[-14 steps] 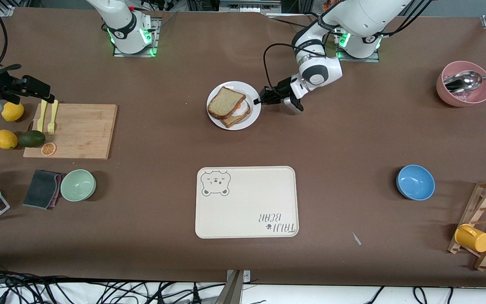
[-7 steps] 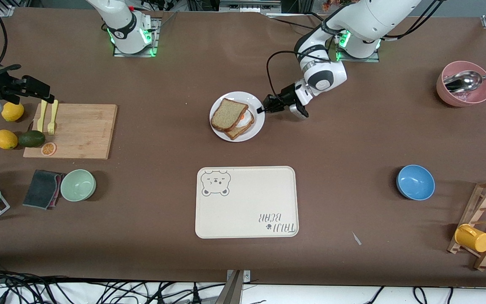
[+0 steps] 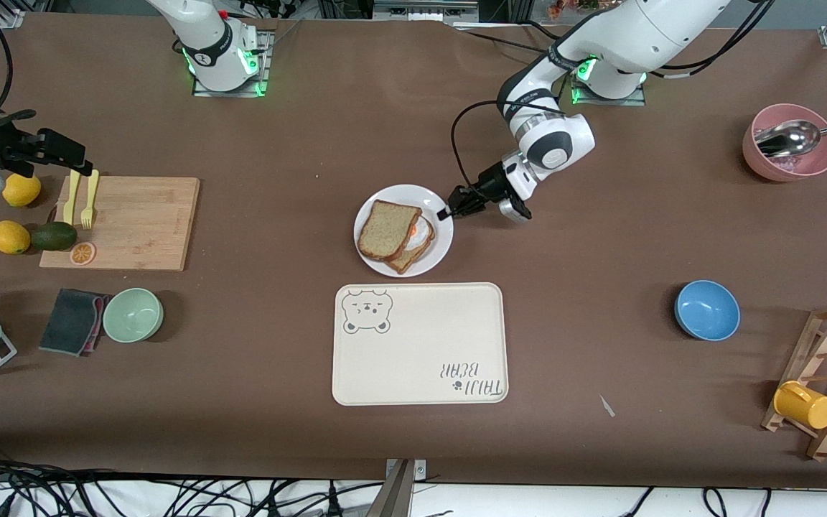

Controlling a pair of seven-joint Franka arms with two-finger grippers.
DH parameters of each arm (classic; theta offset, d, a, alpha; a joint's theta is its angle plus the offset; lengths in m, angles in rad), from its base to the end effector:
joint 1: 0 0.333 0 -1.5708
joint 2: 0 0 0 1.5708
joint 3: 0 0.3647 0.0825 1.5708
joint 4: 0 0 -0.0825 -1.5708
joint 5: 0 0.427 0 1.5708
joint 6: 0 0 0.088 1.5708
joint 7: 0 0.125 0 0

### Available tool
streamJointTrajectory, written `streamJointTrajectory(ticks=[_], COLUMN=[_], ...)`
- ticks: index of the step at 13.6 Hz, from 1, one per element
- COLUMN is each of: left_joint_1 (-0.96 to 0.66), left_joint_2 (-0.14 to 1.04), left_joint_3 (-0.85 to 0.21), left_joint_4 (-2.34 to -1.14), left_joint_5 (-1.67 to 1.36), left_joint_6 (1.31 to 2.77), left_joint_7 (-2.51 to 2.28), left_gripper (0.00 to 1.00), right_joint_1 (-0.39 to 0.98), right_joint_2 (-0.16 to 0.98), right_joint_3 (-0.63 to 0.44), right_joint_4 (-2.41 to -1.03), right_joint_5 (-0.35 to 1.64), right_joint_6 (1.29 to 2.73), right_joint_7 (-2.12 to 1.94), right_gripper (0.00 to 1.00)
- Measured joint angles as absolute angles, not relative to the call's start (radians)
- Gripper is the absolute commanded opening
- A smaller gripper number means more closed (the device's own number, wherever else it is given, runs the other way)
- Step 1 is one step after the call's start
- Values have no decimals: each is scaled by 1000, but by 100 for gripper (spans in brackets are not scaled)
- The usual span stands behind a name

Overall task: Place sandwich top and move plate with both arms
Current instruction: 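Drag the plate with the left gripper onto the white bear tray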

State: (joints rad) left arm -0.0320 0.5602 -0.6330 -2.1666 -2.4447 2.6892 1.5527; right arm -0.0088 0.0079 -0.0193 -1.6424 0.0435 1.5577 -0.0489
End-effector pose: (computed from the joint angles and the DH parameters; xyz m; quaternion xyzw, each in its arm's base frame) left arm 0.4537 -0.3549 0.1514 0.8521 0.1606 0.1143 0.4848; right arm 0.5936 -0.0112 0.6129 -0.9986 -0.0097 0.0454 0.0234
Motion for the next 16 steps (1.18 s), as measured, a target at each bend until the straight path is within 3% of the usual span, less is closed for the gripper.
streamJointTrajectory(ticks=[11,16], left_joint_1=[-35,-48], left_joint_2=[802,856], left_joint_3=[-511,-507], left_joint_4=[-1772,-1697], left_joint_5=[-2445,-2445], left_joint_6=[2803,2831], left_joint_7=[1536,1537], left_gripper=[0,1], right_joint_1=[-9,-9], right_joint_2=[8,8], right_joint_3=[-20,-20], right_joint_4=[-1643,-1643], right_joint_5=[43,43], right_joint_6=[1557,1557], right_joint_7=[-49,-49], right_gripper=[100,100])
